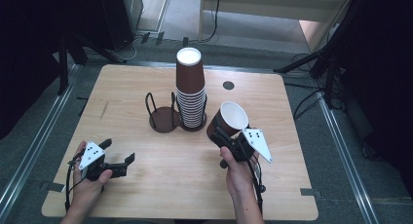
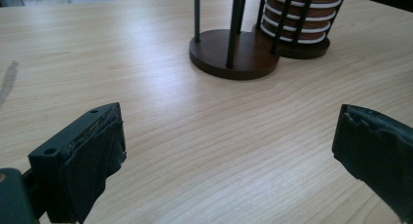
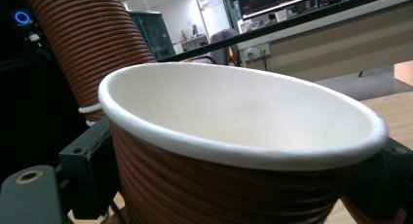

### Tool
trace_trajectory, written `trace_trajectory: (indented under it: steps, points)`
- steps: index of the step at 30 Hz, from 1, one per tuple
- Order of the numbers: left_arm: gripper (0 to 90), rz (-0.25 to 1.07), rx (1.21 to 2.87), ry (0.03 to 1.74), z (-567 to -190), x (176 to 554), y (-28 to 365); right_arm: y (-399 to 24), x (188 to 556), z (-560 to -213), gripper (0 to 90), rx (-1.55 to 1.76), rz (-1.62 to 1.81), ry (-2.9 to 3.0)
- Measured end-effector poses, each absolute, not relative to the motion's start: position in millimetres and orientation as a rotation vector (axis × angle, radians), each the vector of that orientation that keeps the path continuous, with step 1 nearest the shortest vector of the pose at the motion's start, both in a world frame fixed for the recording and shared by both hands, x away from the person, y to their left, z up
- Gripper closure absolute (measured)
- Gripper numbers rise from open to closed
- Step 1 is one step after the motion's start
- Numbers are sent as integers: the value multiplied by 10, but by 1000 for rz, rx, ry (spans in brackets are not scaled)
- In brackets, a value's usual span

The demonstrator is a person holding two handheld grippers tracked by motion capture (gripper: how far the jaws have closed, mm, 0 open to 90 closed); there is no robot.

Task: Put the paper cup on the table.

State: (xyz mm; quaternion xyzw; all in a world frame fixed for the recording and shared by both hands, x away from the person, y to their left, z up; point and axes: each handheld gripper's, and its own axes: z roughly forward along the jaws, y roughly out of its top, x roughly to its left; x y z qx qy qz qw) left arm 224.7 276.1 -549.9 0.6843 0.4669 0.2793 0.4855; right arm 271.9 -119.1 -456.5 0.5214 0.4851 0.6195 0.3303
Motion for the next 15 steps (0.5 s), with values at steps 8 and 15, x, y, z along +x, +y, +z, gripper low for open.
trace_trajectory:
  steps: [8,15]
  points:
    - [0,699,1692,1145,-5497,2199,2863,-1267,2760,-4557,106,1337,1583,1271]
    - [0,696,1669,1168,-5500,2171,2954,-1357,2821,-4568,106,1340,1550,1261]
